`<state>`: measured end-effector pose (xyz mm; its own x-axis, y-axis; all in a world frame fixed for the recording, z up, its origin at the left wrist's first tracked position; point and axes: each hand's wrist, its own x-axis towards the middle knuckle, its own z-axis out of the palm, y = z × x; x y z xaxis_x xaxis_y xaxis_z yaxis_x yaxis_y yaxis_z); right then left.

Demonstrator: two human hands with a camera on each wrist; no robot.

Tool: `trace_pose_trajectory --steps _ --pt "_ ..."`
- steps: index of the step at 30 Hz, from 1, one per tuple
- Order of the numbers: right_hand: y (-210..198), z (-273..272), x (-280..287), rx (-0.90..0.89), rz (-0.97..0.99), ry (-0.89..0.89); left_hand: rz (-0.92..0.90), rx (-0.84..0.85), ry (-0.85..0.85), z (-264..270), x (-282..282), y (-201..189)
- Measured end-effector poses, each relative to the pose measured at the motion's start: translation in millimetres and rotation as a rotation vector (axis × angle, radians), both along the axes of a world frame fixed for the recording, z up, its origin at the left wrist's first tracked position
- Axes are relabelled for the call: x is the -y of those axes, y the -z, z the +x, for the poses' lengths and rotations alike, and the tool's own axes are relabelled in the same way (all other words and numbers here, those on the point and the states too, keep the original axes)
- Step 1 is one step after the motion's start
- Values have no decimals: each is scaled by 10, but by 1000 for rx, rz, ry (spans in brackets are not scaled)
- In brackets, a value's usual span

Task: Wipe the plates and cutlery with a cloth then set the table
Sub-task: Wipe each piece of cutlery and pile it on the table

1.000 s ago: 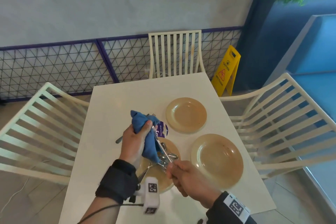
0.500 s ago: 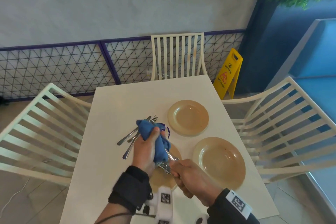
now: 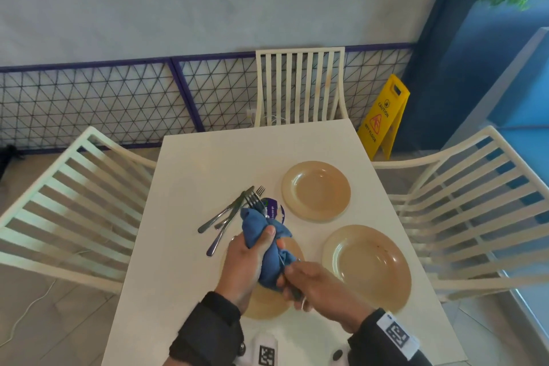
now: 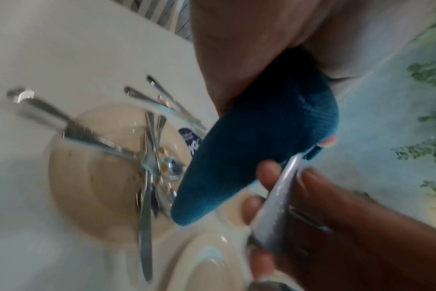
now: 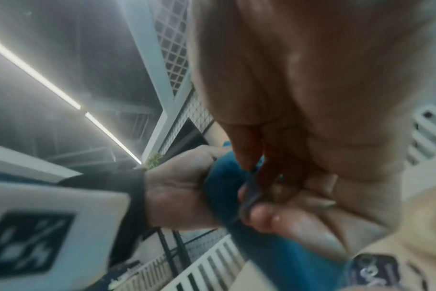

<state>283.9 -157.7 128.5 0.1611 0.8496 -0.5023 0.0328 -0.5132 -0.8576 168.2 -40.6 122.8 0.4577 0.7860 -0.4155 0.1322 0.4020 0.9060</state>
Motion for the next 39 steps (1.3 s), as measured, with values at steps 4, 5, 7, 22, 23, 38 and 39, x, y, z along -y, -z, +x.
trace_pose_trajectory --steps 4,5,7,22,23,38,39 --pt "45 222 -220 124 125 188 236 -162 224 -107 -67 -4" --pt "64 212 -342 148 159 192 244 -189 259 -126 -88 -2" --pt "102 170 -603 199 209 235 237 -216 286 -188 -143 30" --pt "430 -313 -1527 110 175 204 160 -246 316 -759 -753 363" --pt "442 -306 -1610 108 167 253 141 -252 332 -806 -776 417" --pt "1210 16 -2634 -4 -1 527 6 -254 373 -1328 -1278 1030" --pt "1300 89 -2679 -24 -26 560 -16 -259 357 -1435 -1290 1095"
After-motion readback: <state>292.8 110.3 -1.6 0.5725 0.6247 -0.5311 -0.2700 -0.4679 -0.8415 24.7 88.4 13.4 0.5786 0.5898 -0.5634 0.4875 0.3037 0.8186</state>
